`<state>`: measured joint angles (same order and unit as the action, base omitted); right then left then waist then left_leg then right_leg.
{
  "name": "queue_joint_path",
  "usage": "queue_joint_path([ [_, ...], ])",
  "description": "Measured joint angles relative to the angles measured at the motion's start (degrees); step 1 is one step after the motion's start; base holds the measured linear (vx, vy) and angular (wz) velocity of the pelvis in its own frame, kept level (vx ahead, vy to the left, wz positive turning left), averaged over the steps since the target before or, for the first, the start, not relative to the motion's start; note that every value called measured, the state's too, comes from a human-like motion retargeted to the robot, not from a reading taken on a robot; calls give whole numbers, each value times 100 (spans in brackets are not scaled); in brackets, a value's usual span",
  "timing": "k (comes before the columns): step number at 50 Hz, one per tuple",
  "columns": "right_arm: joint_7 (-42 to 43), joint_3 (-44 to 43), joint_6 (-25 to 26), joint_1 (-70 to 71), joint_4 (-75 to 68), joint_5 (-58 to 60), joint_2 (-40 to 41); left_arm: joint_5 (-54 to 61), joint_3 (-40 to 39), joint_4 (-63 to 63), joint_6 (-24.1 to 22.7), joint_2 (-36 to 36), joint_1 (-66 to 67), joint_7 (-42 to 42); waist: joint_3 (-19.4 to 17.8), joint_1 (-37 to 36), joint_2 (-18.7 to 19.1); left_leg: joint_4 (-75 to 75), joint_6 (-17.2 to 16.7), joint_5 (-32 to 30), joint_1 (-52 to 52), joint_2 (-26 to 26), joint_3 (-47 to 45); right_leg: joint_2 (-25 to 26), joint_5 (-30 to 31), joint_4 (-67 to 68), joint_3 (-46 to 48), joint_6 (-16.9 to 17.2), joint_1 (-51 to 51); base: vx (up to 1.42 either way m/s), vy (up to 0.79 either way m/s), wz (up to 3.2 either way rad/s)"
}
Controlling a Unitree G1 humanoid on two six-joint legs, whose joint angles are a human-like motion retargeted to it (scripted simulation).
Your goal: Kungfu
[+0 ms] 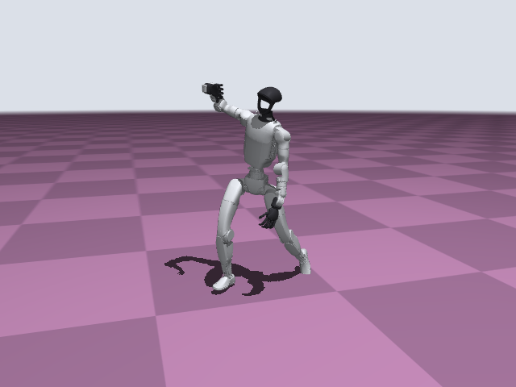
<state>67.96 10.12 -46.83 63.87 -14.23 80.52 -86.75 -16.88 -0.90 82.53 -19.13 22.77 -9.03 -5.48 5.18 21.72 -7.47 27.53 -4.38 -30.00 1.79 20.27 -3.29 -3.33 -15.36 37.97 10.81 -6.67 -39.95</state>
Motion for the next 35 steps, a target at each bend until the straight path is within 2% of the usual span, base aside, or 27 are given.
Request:
queue_joint_path([
  [3, 63, 383, -78, 343, -86, 61, 253, -554, 122, 3, 120, -234, -745, 479, 70, -730, -374, 1527, -794, 1150, -331, -1718, 2026, 637, -47, -302, -938, -45, 585, 33, -61, -235],
  [5, 62, 633, -95, 555, -92, 97, 485, -877, 105, -133, 253, -370, -1372, 750, 104, -890, -555, 2505, -1061, 2095, -884, -2161, 2174, 727, -155, -362, -1199, -54, 932, 41, -52, -112],
  [8, -7, 1050, -59, 875, -50, 138, 840, -1076, 90, -474, 344, -542, -2436, 1062, 239, -674, -597, 3048, -446, 3187, -2015, -1619, 1361, 673, -199, -741, -993, -76, 1511, 38, -36, -8],
  [10, -125, 1341, -12, 1140, -27, 103, 1088, -941, 194, -701, 322, -560, -3206, 1290, 300, -709, -594, 3014, -131, 3692, -2601, -1574, 993, 763, -110, -1137, -971, -113, 1955, 35, -32, -75],
  [15, -562, 2066, 54, 1939, -23, -223, 1763, -335, 788, -1431, 509, -363, -5089, 1939, 235, -1178, -562, 1603, -172, 4012, -3337, -2168, 930, 1149, 176, -1983, -1512, -162, 3159, 53, -45, -166],
  [20, -792, 2498, 252, 2380, -28, -349, 2428, -82, 1321, -2000, 1142, 218, -6698, 1905, 170, -1832, -386, -838, 52, 3884, -3380, -2186, 1066, 1532, 235, -2409, -2281, -255, 4352, 67, -35, -222],
  [22, -750, 2608, 449, 2503, 40, -251, 2569, -19, 1560, -2104, 1387, 386, -7242, 1836, 97, -2042, -232, -1678, -122, 3967, -3220, -2098, 1160, 1652, 183, -2491, -2490, -279, 4837, 83, -30, -198],
  [25, -719, 2648, 873, 2591, 99, -49, 2743, 120, 1990, -2241, 1684, 583, -7955, 1532, 63, -2344, -78, -2208, -645, 4159, -2980, -1963, 1188, 1623, 199, -2371, -2628, -159, 5306, 80, -27, -202],
  [28, -925, 2536, 1220, 2579, 50, -74, 2940, 10, 2288, -2373, 2017, 642, -8414, 1314, 107, -2486, 127, -1730, -639, 3970, -2651, -1880, 1301, 1645, 272, -1965, -2937, -3, 5584, 79, -19, -224],
  [30, -1191, 2282, 1512, 2452, 87, -182, 3167, -274, 2312, -2472, 2232, 720, -8525, 1109, 228, -2511, 194, -1646, -532, 3021, -2342, -1744, 1065, 1507, 395, -1646, -3195, 229, 5670, 77, -12, -258],
  [31, -1301, 2143, 1688, 2333, 139, -202, 3238, -375, 2326, -2644, 2345, 763, -8497, 925, 416, -2332, 197, -1240, -351, 2850, -2626, -1772, 1047, 1363, 588, -1641, -3088, 494, 5560, 67, -13, -209],
  [32, -1367, 2025, 1860, 2218, 179, -224, 3320, -446, 2353, -2842, 2439, 827, -8439, 768, 572, -2233, 182, -892, -204, 2802, -2820, -1789, 947, 1167, 726, -1579, -3001, 827, 5431, 61, -18, -227],
  [33, -1342, 1952, 2023, 2113, 192, -254, 3428, -459, 2410, -3089, 2495, 934, -8322, 663, 662, -2295, 128, -661, -123, 3001, -2833, -1785, 685, 867, 750, -1400, -2956, 1295, 5267, 54, -17, -283],
  [35, -1193, 1748, 2288, 1823, 72, -260, 3719, -567, 2504, -3484, 2470, 983, -8030, 837, 698, -2281, 258, -397, -52, 3401, -2593, -1412, -18, 385, 906, -1359, -2342, 2143, 5098, 30, -19, -308],
])
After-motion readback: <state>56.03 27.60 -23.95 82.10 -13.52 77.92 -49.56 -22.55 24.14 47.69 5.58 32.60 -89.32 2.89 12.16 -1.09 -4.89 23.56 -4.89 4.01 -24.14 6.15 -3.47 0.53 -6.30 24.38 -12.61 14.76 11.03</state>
